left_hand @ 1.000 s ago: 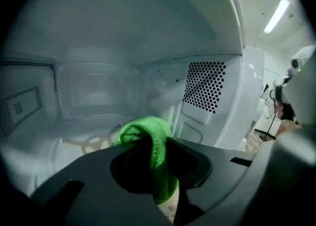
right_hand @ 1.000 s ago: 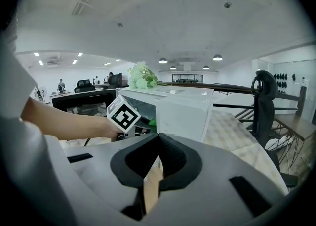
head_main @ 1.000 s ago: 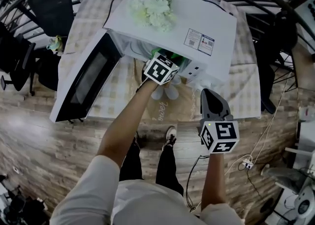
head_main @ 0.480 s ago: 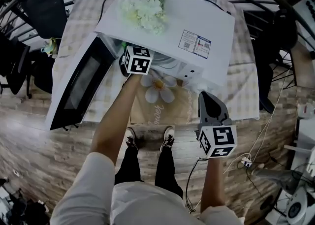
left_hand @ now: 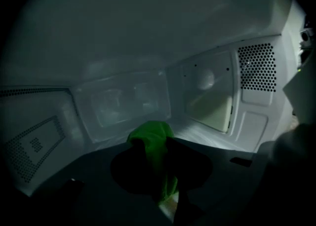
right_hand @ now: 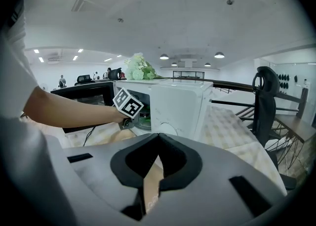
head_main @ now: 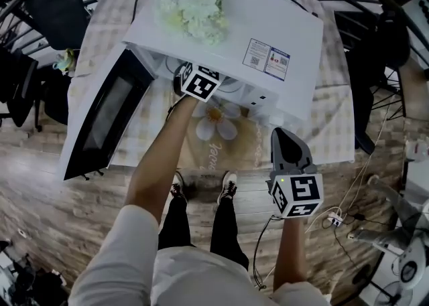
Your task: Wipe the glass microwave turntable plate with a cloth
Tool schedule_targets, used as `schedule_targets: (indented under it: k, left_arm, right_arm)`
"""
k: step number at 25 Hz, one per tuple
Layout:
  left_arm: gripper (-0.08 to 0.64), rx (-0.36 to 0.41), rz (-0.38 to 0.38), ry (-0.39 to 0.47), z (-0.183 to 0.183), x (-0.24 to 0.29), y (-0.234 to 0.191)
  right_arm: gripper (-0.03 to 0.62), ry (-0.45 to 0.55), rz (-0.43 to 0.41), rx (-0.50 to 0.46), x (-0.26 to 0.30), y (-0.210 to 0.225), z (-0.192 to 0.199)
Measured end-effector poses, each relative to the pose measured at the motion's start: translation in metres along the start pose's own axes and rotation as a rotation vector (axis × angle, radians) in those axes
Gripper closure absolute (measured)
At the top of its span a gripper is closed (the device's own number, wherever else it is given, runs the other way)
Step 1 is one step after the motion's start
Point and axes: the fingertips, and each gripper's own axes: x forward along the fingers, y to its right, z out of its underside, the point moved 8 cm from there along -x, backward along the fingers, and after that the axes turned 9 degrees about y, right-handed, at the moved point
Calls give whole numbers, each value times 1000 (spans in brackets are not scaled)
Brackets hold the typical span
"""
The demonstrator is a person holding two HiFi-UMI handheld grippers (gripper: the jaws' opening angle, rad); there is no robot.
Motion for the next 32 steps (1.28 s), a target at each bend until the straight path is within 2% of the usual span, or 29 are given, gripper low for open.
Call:
schedule_targets:
  k: [5,9,12,20,24,27,32]
  left_arm:
    - [479,44,87,18,-4,4,23]
    - [479,32,93,9,-2,0,19]
    - [479,-11,43,-4,8,-7,7]
    - [479,-116,-162,-53,25,-44,-39]
    - [479,-142,-207,-81,33,-58,-48]
    - [479,-122,-189,-93,32,-58,-43]
    - [479,13,-95,-111,20,-44,-15]
  right_arm:
    - [580,-5,-12,-11,0,-10,-1]
    - [580,-6,-10,-17,-1,-14,-4]
    - [580,-8,-7,-20,-1,-16,-5]
    - [580,-8,-21,-28,0,-30,-9]
    - [580,-4,-29,-31,-1,-36,-10]
    - [580,-2,-30,-31,-3,-39,-11]
    - [580,-10,-28,-31,-12,-41,-8]
